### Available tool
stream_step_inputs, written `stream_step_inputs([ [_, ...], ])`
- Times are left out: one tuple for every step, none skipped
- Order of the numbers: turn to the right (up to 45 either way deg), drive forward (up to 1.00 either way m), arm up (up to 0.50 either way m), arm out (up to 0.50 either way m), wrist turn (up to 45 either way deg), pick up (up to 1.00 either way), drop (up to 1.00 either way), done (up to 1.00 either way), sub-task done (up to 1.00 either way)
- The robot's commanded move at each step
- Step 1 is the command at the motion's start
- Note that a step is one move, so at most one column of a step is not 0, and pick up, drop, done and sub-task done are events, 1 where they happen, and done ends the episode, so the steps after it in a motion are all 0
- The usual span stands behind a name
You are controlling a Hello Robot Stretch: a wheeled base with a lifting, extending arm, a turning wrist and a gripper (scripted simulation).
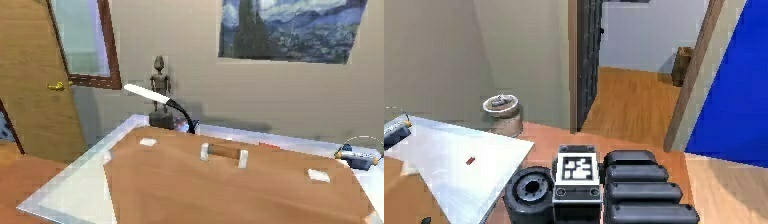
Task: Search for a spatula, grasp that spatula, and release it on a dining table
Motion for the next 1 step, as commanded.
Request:
stream_step_inputs([
  [-45.0, 0.00, 0.00, 0.00, 0.0, 0.00, 0.00, 0.00, 0.00],
])
